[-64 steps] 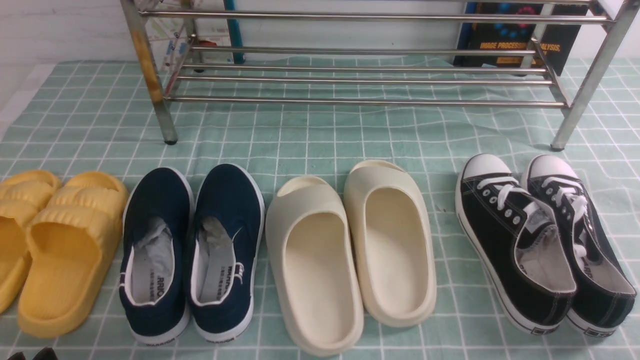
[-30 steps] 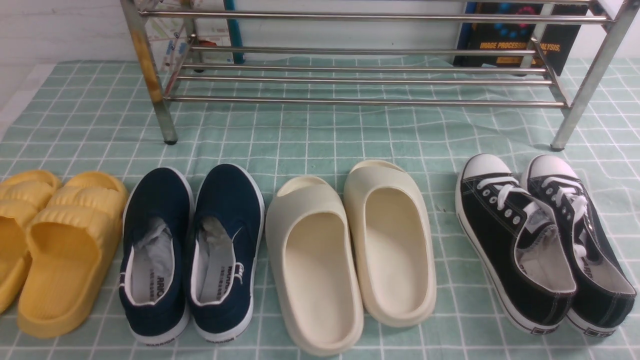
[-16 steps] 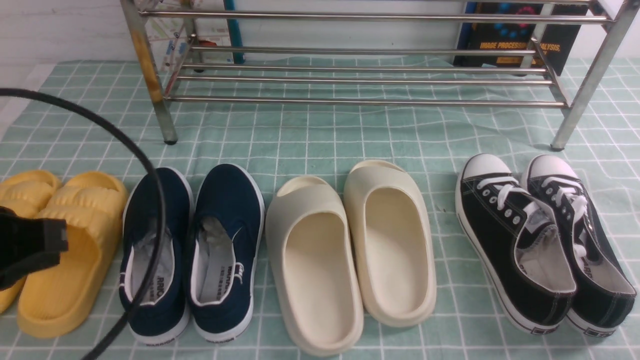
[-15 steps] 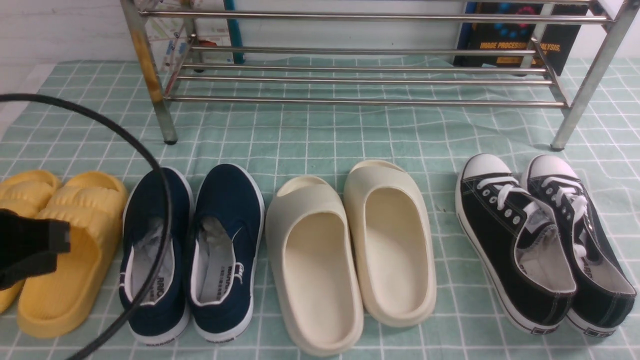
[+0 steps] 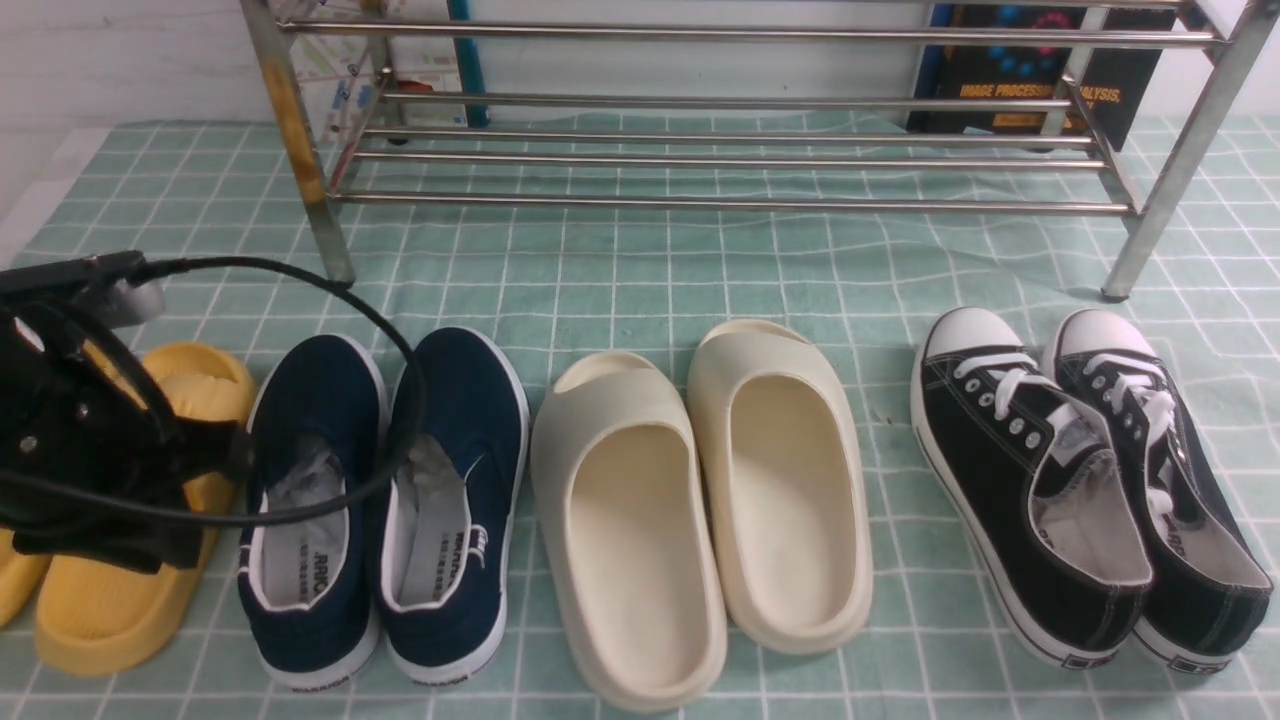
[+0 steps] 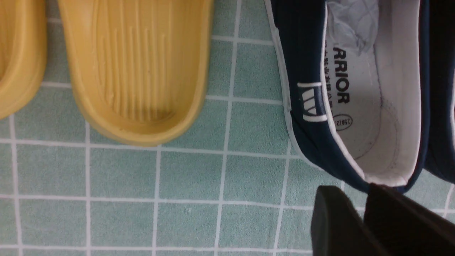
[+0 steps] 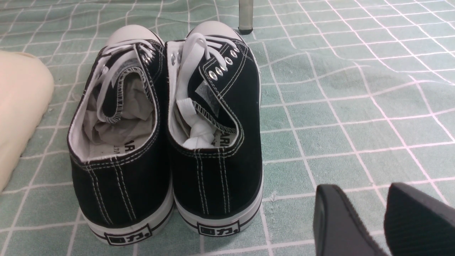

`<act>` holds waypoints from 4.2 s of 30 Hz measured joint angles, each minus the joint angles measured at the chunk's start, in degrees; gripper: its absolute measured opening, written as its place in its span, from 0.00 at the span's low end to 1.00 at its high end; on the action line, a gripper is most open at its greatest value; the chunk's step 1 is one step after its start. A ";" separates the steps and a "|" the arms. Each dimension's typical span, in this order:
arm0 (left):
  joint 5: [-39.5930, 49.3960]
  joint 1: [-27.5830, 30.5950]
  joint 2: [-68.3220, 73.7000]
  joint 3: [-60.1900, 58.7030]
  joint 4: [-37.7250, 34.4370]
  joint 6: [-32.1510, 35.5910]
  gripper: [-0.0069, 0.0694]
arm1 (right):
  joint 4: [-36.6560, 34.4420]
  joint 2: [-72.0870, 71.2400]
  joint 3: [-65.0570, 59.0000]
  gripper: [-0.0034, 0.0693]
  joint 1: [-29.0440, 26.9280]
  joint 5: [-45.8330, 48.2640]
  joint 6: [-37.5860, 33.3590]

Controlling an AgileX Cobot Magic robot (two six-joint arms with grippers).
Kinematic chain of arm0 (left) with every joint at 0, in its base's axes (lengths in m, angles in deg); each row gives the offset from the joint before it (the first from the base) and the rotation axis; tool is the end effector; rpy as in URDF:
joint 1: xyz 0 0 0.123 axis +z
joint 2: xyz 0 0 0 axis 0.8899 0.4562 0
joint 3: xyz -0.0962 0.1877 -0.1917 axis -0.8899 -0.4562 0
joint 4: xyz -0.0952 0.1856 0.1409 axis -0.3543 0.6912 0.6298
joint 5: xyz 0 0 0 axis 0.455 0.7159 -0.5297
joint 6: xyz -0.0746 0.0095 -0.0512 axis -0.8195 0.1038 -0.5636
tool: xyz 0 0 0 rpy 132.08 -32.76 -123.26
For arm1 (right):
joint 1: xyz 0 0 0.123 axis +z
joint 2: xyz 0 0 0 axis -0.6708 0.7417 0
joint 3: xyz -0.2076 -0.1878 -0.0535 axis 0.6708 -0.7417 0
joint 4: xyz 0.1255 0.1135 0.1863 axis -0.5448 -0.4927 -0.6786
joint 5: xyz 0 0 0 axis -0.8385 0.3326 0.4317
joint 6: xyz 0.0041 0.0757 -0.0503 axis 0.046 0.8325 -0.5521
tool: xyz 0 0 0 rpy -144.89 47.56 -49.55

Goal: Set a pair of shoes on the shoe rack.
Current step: Use the left arm to grab the shoe closest to it, then use the left arm to put a shoe into the shoe rack

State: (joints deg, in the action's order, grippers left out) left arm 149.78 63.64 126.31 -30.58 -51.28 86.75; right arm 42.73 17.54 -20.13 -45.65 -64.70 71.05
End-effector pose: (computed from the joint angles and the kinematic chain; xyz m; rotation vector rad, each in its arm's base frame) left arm 0.2397 -0.0082 0.2712 -0.1576 2.8905 -0.1989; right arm 0.0515 -0.0072 0.1743 0.1826 1.8517 -0.0123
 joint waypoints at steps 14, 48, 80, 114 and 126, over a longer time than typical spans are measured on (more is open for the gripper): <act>-7.99 -8.78 11.71 0.13 17.50 -23.59 0.61 | 0.00 0.00 0.00 0.39 0.00 0.00 0.00; -3.58 -9.09 18.66 3.53 10.34 -18.94 0.48 | 0.00 0.00 0.00 0.39 0.00 0.00 0.00; 2.05 -9.09 21.56 32.28 3.99 -8.89 0.11 | 0.00 0.00 0.00 0.39 0.00 0.00 0.00; -4.01 -6.84 50.28 68.05 4.32 -13.64 0.23 | 0.00 0.00 0.00 0.39 0.00 0.00 0.00; -1.23 -6.84 45.14 71.58 4.88 -13.83 0.40 | 0.00 0.00 0.00 0.39 0.00 0.00 0.00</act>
State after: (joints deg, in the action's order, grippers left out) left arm 148.55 56.80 171.45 41.00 -46.40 72.92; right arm 42.73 17.54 -20.13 -45.65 -64.70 71.05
